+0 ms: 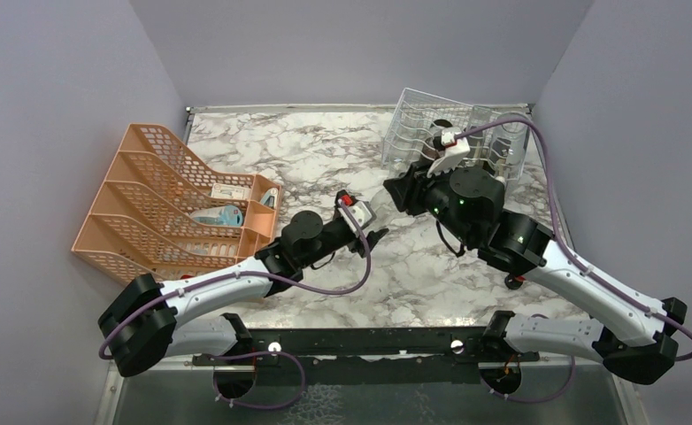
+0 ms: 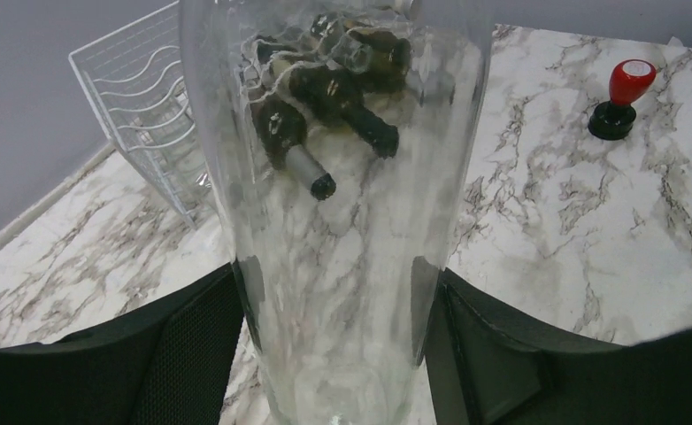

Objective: Put the wine bottle on the wine rack

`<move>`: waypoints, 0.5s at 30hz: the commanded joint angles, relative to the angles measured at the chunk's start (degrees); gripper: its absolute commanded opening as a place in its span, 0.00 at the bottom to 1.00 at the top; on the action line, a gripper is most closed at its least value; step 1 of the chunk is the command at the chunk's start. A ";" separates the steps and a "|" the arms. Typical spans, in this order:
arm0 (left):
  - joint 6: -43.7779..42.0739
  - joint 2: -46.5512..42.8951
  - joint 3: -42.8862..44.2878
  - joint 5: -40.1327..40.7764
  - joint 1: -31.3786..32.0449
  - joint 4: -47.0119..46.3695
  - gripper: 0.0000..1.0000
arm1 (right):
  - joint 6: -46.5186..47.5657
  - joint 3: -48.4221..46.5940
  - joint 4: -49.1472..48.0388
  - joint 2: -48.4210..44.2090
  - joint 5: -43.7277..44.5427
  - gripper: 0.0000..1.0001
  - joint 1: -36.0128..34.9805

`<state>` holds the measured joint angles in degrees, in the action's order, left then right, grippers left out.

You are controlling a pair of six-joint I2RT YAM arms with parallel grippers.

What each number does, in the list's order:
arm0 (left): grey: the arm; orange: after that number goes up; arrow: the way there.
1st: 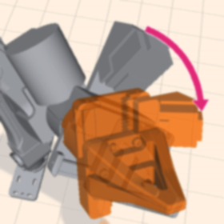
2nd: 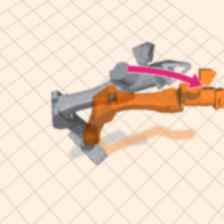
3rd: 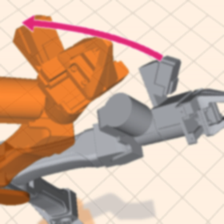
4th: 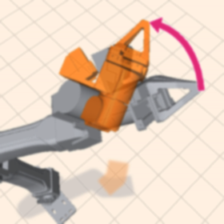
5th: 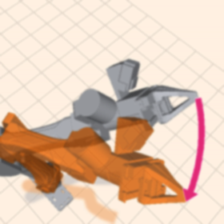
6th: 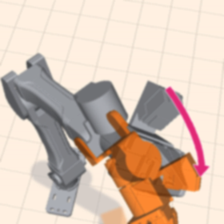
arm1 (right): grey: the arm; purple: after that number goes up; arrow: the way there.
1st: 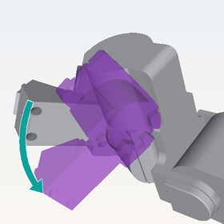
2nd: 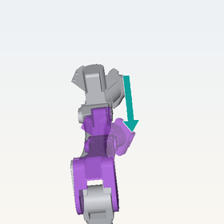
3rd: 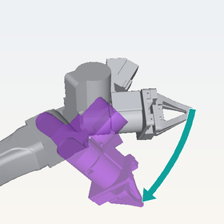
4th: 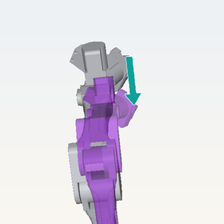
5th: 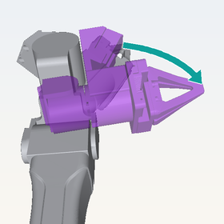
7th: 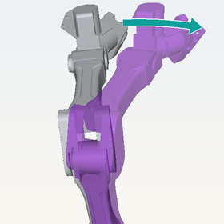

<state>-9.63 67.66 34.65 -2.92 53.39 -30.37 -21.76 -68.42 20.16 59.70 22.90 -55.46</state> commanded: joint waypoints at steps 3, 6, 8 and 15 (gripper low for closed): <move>-5.78 -2.23 -1.16 -0.99 -0.08 -2.59 0.48 | -3.18 -3.29 0.54 -3.07 -4.38 0.06 -0.34; -8.20 -2.80 -1.10 -1.09 -0.12 -2.51 0.20 | -2.80 -3.53 2.96 -3.47 -4.39 0.28 -0.30; -11.37 -3.57 -1.76 -2.61 -0.12 -2.33 0.05 | -0.75 -3.62 4.98 -3.62 -4.67 0.44 -0.28; -26.68 -4.50 -4.96 -6.11 -0.12 -2.41 0.00 | 6.25 -8.18 20.17 -3.59 -4.96 0.69 -0.33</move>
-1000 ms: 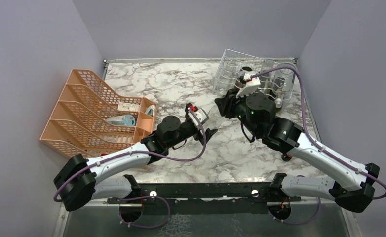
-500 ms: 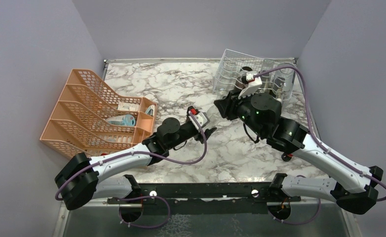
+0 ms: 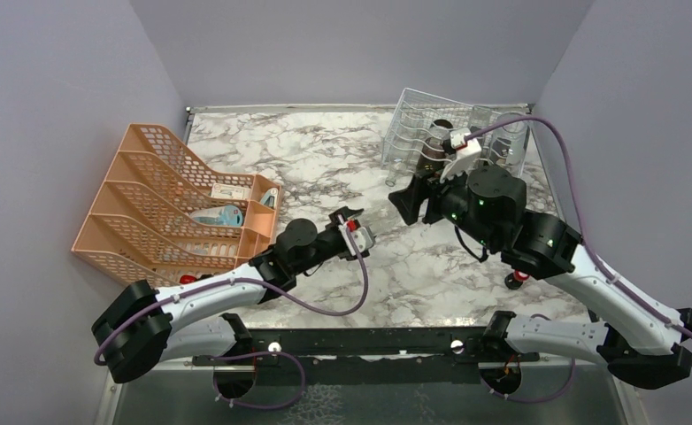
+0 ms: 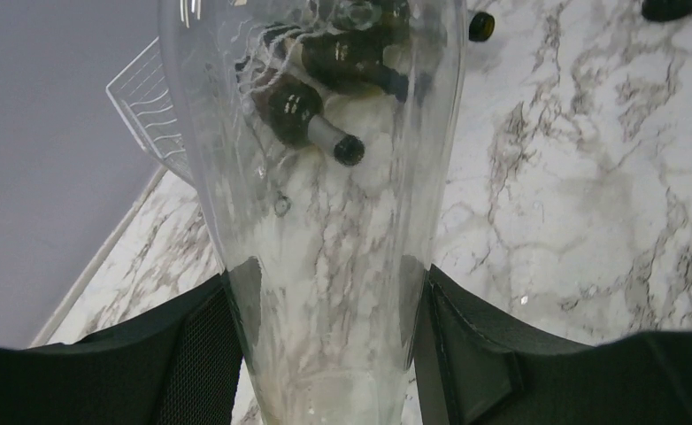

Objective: Put the wine bottle on the wine rack

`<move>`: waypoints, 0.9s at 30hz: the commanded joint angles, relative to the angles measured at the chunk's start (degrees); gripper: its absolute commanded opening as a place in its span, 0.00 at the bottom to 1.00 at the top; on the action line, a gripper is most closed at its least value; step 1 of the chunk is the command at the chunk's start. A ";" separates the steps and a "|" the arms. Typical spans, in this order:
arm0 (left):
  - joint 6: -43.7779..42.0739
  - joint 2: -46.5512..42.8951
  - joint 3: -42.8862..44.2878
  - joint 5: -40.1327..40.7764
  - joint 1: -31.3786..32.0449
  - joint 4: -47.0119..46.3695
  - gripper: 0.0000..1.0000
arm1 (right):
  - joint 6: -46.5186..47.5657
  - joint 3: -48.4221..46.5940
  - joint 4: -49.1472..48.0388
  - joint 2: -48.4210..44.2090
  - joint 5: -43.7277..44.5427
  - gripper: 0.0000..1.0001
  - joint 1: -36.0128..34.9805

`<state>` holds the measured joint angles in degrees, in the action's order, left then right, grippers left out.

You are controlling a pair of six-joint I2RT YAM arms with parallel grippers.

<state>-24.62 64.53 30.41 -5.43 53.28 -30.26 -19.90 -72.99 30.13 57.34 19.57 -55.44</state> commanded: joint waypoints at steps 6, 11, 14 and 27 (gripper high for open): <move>-32.28 1.33 -0.09 -0.71 0.11 -2.86 0.00 | 8.23 -6.16 16.79 -2.50 -5.32 0.75 -0.29; -44.65 3.13 2.78 0.60 0.16 -3.14 0.00 | 9.01 -5.12 17.74 -2.42 -7.67 0.77 -0.35; -48.18 3.88 4.31 -0.43 0.19 -3.20 0.00 | 8.96 -3.64 17.66 -1.53 -9.04 0.77 -0.37; -56.94 4.68 5.93 -4.77 0.85 -4.38 0.00 | 2.50 6.81 8.81 2.20 -8.58 0.77 -0.32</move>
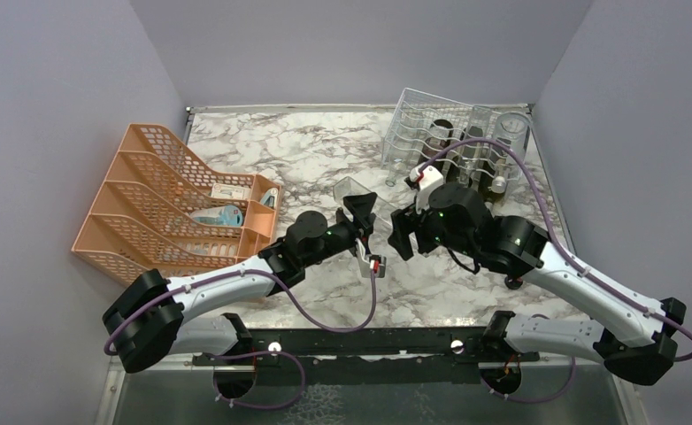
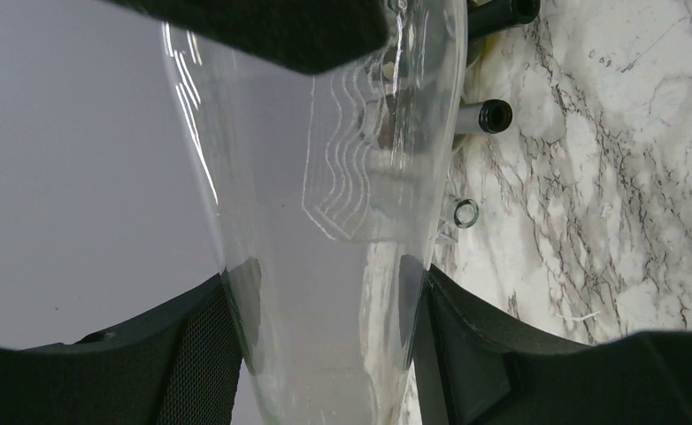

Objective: Put the wine bottle on the wine rack

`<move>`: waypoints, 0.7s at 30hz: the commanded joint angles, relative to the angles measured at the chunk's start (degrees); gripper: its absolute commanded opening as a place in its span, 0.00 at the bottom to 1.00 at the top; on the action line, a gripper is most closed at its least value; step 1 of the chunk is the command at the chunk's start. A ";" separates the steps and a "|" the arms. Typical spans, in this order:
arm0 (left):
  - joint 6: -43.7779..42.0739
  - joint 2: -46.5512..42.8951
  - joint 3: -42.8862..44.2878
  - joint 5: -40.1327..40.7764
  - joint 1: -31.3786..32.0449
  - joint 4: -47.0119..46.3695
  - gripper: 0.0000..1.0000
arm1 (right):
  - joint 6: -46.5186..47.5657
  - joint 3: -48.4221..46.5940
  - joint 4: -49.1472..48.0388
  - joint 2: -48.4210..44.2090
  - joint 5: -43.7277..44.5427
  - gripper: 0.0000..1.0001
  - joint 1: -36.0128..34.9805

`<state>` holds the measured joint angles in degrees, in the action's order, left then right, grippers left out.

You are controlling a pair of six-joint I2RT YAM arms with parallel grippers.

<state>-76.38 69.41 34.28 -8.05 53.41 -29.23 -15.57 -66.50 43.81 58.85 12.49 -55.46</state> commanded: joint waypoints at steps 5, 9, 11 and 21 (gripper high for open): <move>-7.11 -0.58 1.65 -2.09 0.99 -6.92 0.00 | -2.31 1.45 -7.38 2.82 -1.83 0.76 -0.30; -7.37 -1.00 1.52 -2.56 1.08 -7.23 0.00 | -3.03 2.22 -9.16 4.19 -2.90 0.73 -0.35; -7.08 -1.18 1.41 -2.58 1.08 -7.32 0.00 | -3.28 2.63 -9.74 4.62 -3.28 0.72 -0.35; -2.41 -2.44 0.63 -2.24 1.17 -7.68 0.42 | -4.76 2.55 -11.10 3.41 4.02 0.15 -0.33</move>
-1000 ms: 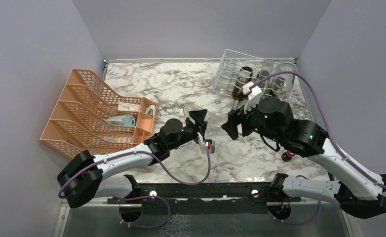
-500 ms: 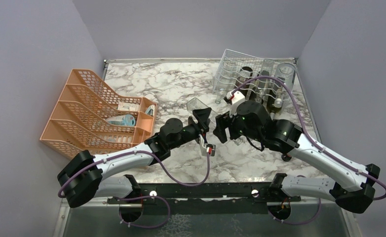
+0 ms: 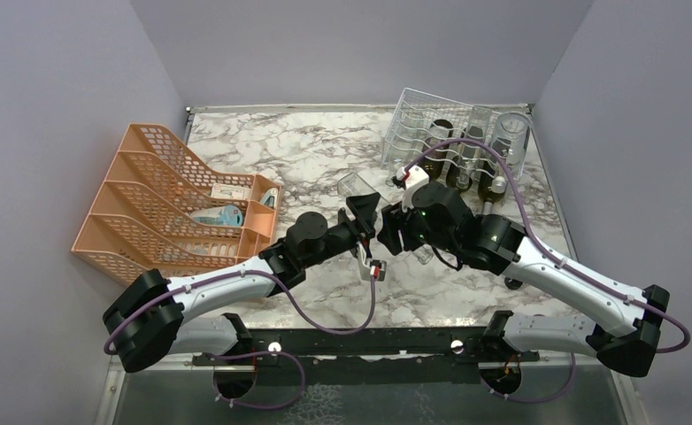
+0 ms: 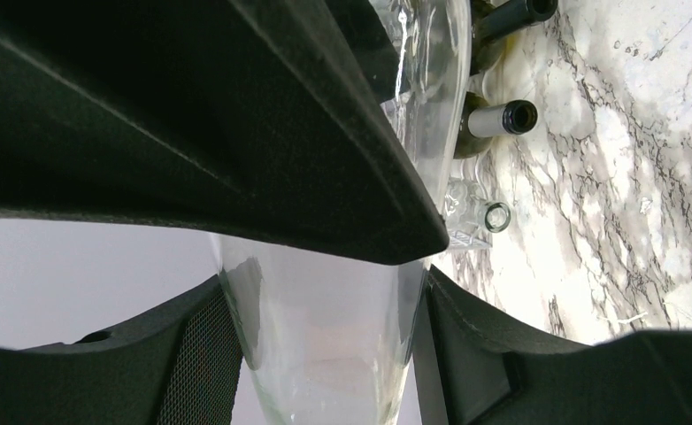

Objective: Put the wine bottle on the wine rack

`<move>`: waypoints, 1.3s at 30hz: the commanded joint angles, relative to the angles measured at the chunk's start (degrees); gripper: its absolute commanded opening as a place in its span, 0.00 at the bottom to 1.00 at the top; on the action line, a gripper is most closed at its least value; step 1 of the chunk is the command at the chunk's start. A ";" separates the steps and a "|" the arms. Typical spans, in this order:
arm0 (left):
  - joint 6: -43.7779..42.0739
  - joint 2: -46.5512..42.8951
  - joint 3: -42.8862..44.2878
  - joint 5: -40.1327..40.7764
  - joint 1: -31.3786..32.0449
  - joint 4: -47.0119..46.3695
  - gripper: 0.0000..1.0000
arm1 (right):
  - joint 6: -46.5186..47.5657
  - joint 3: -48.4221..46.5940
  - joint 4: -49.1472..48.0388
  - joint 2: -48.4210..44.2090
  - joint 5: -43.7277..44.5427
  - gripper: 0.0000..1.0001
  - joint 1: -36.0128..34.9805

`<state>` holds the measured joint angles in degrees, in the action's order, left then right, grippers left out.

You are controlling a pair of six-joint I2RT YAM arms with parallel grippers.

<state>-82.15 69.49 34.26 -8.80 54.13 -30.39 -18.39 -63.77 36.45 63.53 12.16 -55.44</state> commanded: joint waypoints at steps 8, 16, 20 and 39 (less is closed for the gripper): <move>7.26 -4.46 -0.44 -2.11 0.45 -6.52 0.99 | -2.06 -2.20 -4.07 -3.89 13.37 0.01 -0.31; 27.76 -10.15 0.46 0.40 0.43 -6.70 0.99 | -3.67 -4.64 -4.44 -2.27 25.56 0.01 -0.26; 48.92 -12.90 2.35 11.03 0.30 -6.88 0.99 | -3.30 -6.74 -5.92 0.69 27.20 0.01 2.26; 88.83 -12.33 24.93 35.02 -0.08 41.42 0.99 | -7.87 -14.83 -12.86 14.10 4.21 0.01 32.13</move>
<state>-0.95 54.96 57.98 23.18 53.98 -1.50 -24.14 -74.30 28.95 74.59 20.34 -27.44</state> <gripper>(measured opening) 0.989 0.603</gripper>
